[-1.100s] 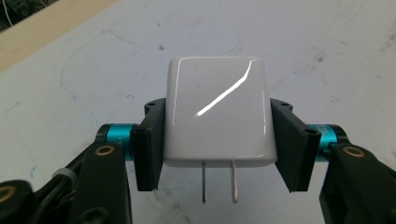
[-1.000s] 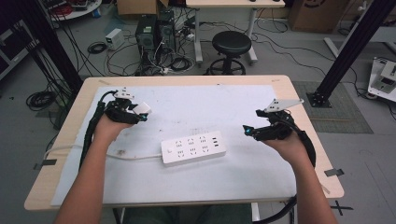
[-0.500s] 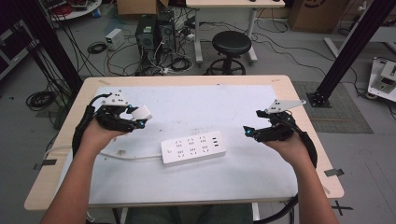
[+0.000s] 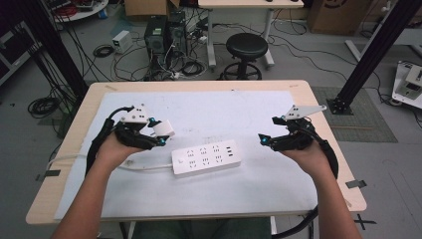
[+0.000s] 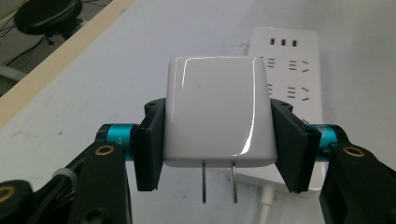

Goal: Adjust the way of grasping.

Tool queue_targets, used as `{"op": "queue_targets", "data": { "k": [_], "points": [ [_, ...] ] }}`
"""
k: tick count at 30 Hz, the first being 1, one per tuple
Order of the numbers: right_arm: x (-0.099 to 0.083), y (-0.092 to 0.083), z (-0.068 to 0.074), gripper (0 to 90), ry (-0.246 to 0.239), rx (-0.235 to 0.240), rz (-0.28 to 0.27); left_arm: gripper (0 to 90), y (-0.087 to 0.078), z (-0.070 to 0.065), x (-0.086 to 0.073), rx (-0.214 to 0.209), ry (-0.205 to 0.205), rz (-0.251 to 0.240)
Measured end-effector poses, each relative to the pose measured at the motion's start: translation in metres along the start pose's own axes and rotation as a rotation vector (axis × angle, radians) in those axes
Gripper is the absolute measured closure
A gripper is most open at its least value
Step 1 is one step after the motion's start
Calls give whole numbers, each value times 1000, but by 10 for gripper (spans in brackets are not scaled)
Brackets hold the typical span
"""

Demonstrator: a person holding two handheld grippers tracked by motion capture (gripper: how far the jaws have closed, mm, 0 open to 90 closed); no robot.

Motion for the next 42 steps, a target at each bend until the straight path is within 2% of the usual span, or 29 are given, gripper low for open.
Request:
{"op": "queue_targets", "data": {
  "k": [4, 6, 8, 10, 15, 16, 17, 18, 19, 23, 24, 25, 26, 27, 30, 32, 33, 35, 36, 37, 39, 42],
  "points": [
    [4, 2, 7, 202, -11, 19, 5, 425, 8, -17, 5, -40, 47, -5],
    [5, 3, 10, 202, -19, 21, 4, 425, 8, -17, 5, -40, 47, -5],
    [8, 8, 20, 202, -16, 55, 0, 425, 16, -36, 10, -80, 78, -27],
    [10, 11, 27, 202, -24, 71, 3, 425, 21, -42, 11, -93, 104, -25],
    [13, 18, 39, 202, -19, 104, 12, 425, 29, -55, 9, -124, 130, -32],
    [14, 20, 42, 202, -15, 115, 18, 425, 29, -55, 9, -124, 130, -32],
    [14, 24, 52, 202, -3, 151, 19, 425, 32, -64, 7, -131, 154, -46],
    [14, 24, 52, 202, -3, 151, 19, 425, 32, -64, 7, -131, 154, -46],
    [16, 27, 60, 202, 2, 182, 14, 425, 35, -72, 5, -135, 164, -70],
    [19, 32, 79, 202, 35, 247, -6, 425, 40, -89, 2, -128, 209, -113],
    [19, 32, 79, 202, 35, 247, -6, 425, 40, -89, 2, -128, 209, -113],
    [22, 36, 90, 202, 39, 286, -10, 425, 43, -97, -1, -114, 240, -123],
    [23, 38, 96, 202, 46, 302, -11, 425, 44, -102, -2, -117, 252, -131],
    [23, 39, 101, 202, 42, 315, -7, 425, 44, -102, -2, -117, 252, -131],
    [25, 44, 114, 202, 38, 353, 1, 425, 46, -113, -4, -109, 290, -150],
    [25, 44, 114, 202, 38, 353, 1, 425, 46, -116, -4, -104, 302, -159],
    [26, 48, 125, 202, 60, 397, -7, 425, 46, -125, -5, -98, 335, -178],
    [26, 49, 129, 202, 78, 412, -7, 425, 46, -125, -5, -98, 335, -178],
    [27, 51, 135, 202, 106, 452, -20, 425, 45, -132, -5, -82, 379, -196],
    [27, 52, 136, 203, 116, 463, -21, 425, 44, -134, -4, -72, 393, -201],
    [26, 55, 142, 203, 142, 492, -25, 425, 43, -137, -3, -63, 408, -214],
    [27, 59, 147, 203, 152, 529, -41, 425, 43, -138, -1, -43, 429, -225]
  ]
}}
Point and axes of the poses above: each handheld gripper's, and its own axes: y roughly forward along the jaws, x roughly out of its top, z roughly to its left, the point moved 8 cm from there along y, roughly forward along the jaws, and after that the axes turned 7 degrees about -y, right-handed, at the moved point
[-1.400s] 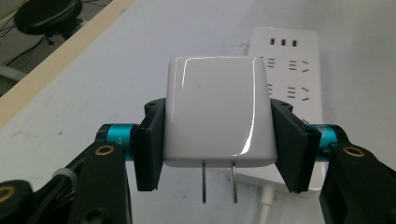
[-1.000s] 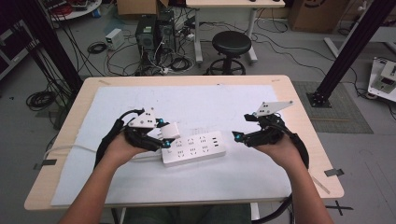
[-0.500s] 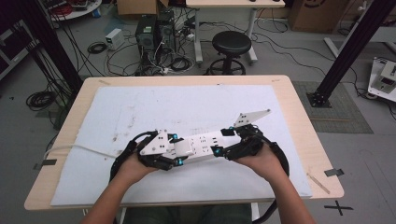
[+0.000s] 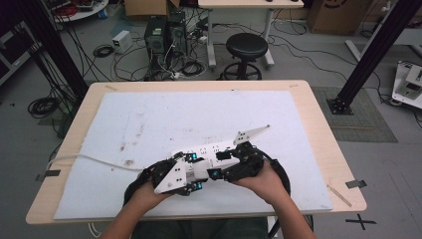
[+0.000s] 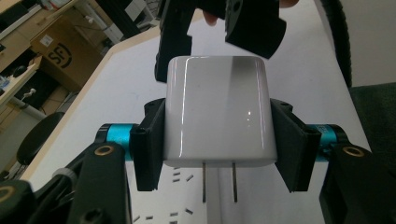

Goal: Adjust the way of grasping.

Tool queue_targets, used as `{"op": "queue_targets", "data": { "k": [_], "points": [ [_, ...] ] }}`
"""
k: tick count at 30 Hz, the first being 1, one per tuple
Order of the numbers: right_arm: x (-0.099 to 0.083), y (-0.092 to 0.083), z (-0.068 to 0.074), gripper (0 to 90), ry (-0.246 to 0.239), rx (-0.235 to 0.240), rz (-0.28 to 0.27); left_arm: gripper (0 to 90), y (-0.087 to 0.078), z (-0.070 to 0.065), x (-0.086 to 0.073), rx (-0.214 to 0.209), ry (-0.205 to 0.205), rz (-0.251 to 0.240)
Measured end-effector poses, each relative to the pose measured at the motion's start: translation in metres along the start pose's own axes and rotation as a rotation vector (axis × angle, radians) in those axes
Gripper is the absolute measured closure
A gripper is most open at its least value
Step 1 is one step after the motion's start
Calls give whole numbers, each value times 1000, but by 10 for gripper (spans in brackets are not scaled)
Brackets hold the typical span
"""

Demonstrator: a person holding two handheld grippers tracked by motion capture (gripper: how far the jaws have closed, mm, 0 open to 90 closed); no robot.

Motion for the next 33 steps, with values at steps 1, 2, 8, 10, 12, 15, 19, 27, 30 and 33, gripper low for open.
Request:
{"op": "queue_targets", "data": {
  "k": [1, 2, 8, 10, 12, 15, 19, 27, 30, 33],
  "points": [
    [0, 2, 1, 203, 9, 8, -2, 425, 0, 0, 1, 11, 12, 0],
    [0, 2, 1, 203, 9, 8, -2, 425, 0, 0, 1, 11, 12, 0],
    [0, 10, 5, 250, 57, 80, -25, 425, 0, -3, 5, 45, 80, -4],
    [0, 10, 6, 250, 59, 88, -30, 425, 0, -3, 5, 45, 80, -4],
    [-1, 12, 7, 300, 66, 105, -34, 425, 0, -4, 6, 46, 78, -5],
    [-1, 12, 8, 307, 76, 113, -39, 425, 0, -4, 7, 51, 79, -12],
    [1, 12, 8, 393, 154, 181, -118, 425, 0, -4, 8, 68, 81, -14],
    [1, 16, 8, 504, 172, 191, -125, 425, 0, -4, 10, 76, 76, -25],
    [1, 17, 7, 531, 171, 194, -135, 425, -1, -3, 10, 86, 78, -22],
    [1, 18, 6, 574, 188, 199, -152, 424, -2, -2, 10, 100, 75, -24]
  ]
}}
Point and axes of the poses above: each handheld gripper's, and its own axes: y roughly forward along the jaws, x roughly out of its top, z roughly to its left, the point moved 8 cm from there along y, roughly forward along the jaws, and after that the axes turned 7 degrees about -y, right-handed, at the moved point
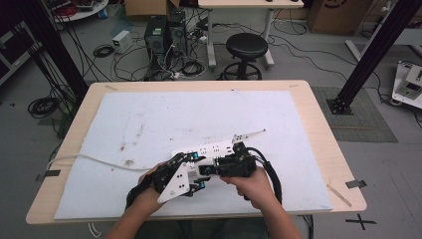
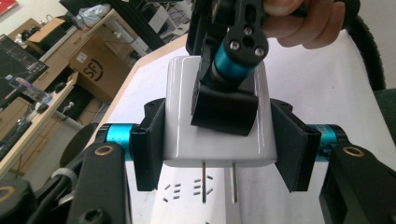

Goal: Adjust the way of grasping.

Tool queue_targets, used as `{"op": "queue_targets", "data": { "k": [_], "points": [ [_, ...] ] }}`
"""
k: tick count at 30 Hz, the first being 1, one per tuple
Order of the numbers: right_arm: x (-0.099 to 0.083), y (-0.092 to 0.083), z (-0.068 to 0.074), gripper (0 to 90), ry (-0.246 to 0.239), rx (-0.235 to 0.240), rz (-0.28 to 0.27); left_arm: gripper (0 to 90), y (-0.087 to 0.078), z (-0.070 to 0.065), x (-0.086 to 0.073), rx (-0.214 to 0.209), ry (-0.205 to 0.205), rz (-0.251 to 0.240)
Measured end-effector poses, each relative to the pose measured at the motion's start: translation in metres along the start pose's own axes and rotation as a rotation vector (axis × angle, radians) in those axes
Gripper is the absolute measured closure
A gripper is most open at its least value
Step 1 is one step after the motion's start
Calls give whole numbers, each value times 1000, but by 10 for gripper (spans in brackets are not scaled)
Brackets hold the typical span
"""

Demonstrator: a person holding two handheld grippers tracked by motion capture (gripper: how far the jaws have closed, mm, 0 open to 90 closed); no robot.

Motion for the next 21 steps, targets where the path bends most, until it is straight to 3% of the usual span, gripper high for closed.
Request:
{"op": "queue_targets", "data": {
  "k": [4, 7, 9, 14, 21],
  "points": [
    [0, 1, -1, 594, 31, 0, 5, 423, 0, 0, -2, -1, 6, 12],
    [0, 2, -1, 617, 32, 1, 9, 416, 2, 0, -4, -6, -13, 21],
    [0, 3, -1, 623, 31, 1, 17, 347, 2, 1, -4, 1, -24, 19],
    [3, -3, -5, 633, 22, -51, 20, 237, -1, 9, -4, 15, -62, 16],
    [10, -18, -9, 634, -11, -125, 9, 199, -8, 19, -14, -7, -139, 58]
  ]
}}
Point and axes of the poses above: each handheld gripper's, and its own axes: y roughly forward along the jaws, x roughly out of its top, z roughly to its left, the point moved 8 cm from there along y, roughly forward along the jaws, and after that the axes turned 7 degrees about -y, right-handed, at the moved point
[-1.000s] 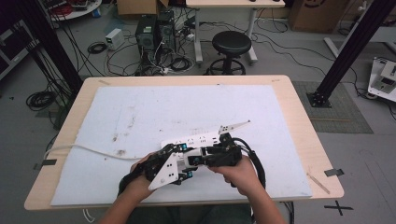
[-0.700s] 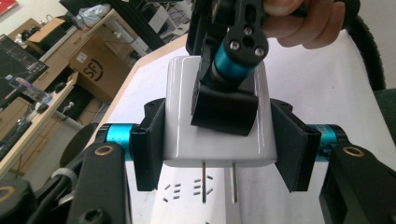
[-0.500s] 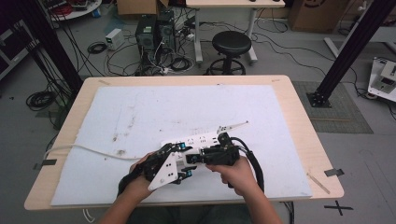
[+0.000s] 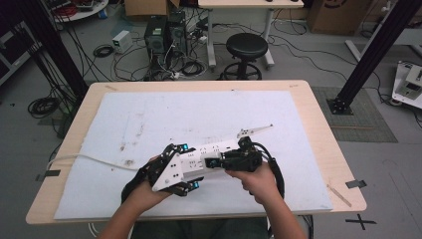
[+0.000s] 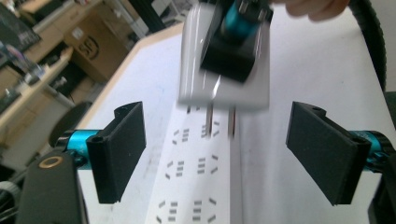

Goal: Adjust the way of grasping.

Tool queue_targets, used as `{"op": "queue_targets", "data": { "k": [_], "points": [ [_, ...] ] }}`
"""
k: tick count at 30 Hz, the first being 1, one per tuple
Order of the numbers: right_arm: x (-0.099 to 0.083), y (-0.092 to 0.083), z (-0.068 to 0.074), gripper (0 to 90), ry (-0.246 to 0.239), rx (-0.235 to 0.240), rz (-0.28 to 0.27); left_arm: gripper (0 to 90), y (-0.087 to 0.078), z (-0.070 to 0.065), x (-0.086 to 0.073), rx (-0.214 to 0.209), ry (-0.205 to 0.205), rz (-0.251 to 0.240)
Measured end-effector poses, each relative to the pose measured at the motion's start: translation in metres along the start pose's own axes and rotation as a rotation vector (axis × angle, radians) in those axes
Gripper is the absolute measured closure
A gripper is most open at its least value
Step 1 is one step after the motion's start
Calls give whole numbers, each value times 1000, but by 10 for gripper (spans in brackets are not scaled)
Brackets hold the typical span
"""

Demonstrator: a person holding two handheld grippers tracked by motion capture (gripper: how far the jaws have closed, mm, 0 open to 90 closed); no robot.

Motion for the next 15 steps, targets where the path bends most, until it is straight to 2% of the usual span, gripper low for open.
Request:
{"op": "queue_targets", "data": {
  "k": [1, 2, 3, 4, 5, 6, 8, 9, 10, 11, 15],
  "points": [
    [1, -3, 0, 634, -1, -8, -2, 198, -3, 5, -3, -2, -15, 24],
    [1, -3, 0, 634, -1, -8, -2, 185, -3, 5, -3, -2, -15, 24],
    [3, -7, -2, 634, -20, -21, -2, 185, -7, 12, -7, -1, -39, 55],
    [6, -12, -3, 634, -43, -53, -3, 177, -10, 16, -9, -3, -47, 70],
    [8, -15, -4, 633, -46, -59, 0, 176, -12, 21, -10, -4, -68, 84],
    [8, -15, -4, 633, -46, -59, 0, 163, -12, 21, -10, -4, -68, 84],
    [16, -28, -7, 634, -81, -97, -8, 142, -21, 39, -16, 5, -117, 160],
    [17, -31, -8, 634, -86, -104, -6, 142, -23, 43, -17, 9, -129, 180],
    [17, -31, -8, 634, -86, -104, -6, 141, -23, 43, -17, 9, -129, 180],
    [19, -34, -9, 633, -99, -116, -1, 141, -27, 50, -18, 9, -142, 205],
    [25, -46, -13, 633, -126, -149, 2, 140, -36, 63, -20, -21, -180, 266]
  ]
}}
Point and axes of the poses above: each handheld gripper's, and its own axes: y roughly forward along the jaws, x roughly out of its top, z roughly to its left, the point moved 8 cm from there along y, roughly forward along the jaws, and after that the axes turned 7 degrees about -y, right-handed, at the moved point
